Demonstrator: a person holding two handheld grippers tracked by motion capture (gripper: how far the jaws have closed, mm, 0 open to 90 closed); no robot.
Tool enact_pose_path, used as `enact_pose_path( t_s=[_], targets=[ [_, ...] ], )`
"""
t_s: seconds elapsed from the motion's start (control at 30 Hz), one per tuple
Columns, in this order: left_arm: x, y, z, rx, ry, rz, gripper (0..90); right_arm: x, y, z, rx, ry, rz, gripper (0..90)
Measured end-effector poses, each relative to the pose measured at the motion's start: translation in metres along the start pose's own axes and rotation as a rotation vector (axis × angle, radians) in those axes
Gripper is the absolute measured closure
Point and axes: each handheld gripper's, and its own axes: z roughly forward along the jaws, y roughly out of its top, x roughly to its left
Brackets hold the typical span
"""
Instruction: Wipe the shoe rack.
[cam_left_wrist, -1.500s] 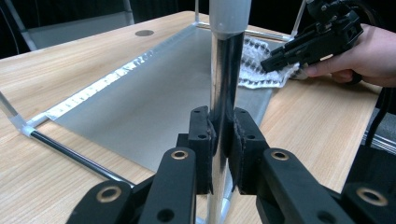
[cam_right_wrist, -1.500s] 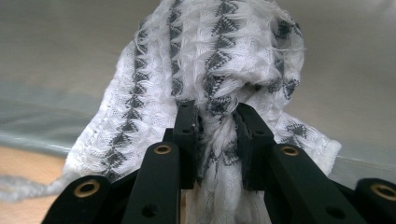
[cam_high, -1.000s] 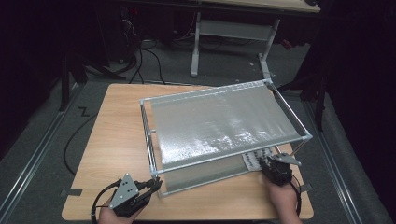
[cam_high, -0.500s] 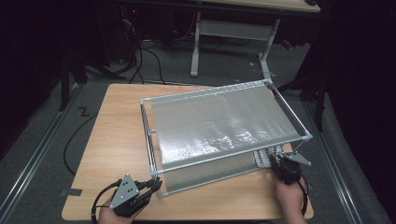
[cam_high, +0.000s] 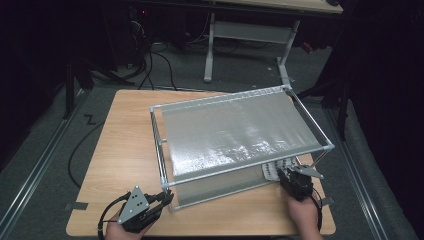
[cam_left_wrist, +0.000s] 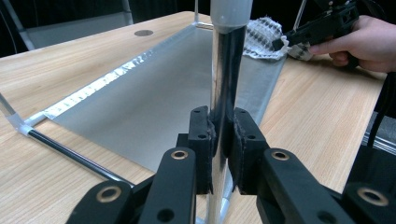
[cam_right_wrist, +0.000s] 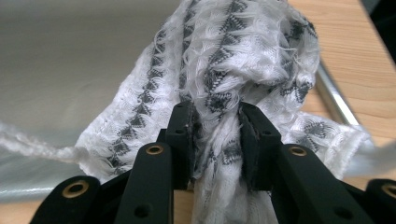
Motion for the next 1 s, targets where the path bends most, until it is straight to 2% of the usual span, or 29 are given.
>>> enact_pose_path(
  t_s=[0.07,0.23,0.3,0.33,0.5,0.57,0.7,0.87,0.9,0.93,1.0],
  targets=[
    [0.000,0.000,0.000,0.000,0.002,0.000,80.3,0.004,0.000,0.000,0.000,0.016,-0.028,67.9],
    [0.000,0.000,0.000,0.001,0.001,-0.001,80.4,0.021,0.000,-0.001,0.010,0.064,-0.016,68.5],
    [0.000,0.000,0.000,0.002,0.002,-0.003,80.4,0.030,0.001,-0.001,0.015,0.090,-0.020,68.7],
    [0.000,0.000,0.001,-0.005,-0.002,0.001,80.4,0.035,0.001,-0.001,0.017,0.100,-0.041,68.7],
    [0.000,0.000,0.001,-0.006,-0.001,0.002,80.4,0.066,0.000,0.001,0.020,0.148,-0.081,69.4],
    [0.000,0.000,0.001,-0.004,0.002,0.003,80.5,0.081,0.000,0.002,0.016,0.155,-0.122,70.2],
    [0.000,0.000,0.000,-0.004,0.001,0.000,80.5,0.109,0.001,0.003,0.019,0.206,-0.180,70.7],
    [-0.001,0.000,0.000,0.002,0.002,-0.011,80.4,0.139,0.001,0.001,0.023,0.271,-0.232,70.5],
    [-0.001,0.000,0.000,0.002,0.003,-0.011,80.5,0.144,0.001,0.001,0.017,0.289,-0.256,70.5],
    [-0.001,0.000,0.000,0.003,0.004,-0.011,80.4,0.151,0.000,0.000,0.025,0.297,-0.244,70.4],
    [-0.001,0.000,0.000,0.003,0.004,-0.011,80.4,0.163,0.000,0.000,0.021,0.316,-0.261,70.5]
  ],
)
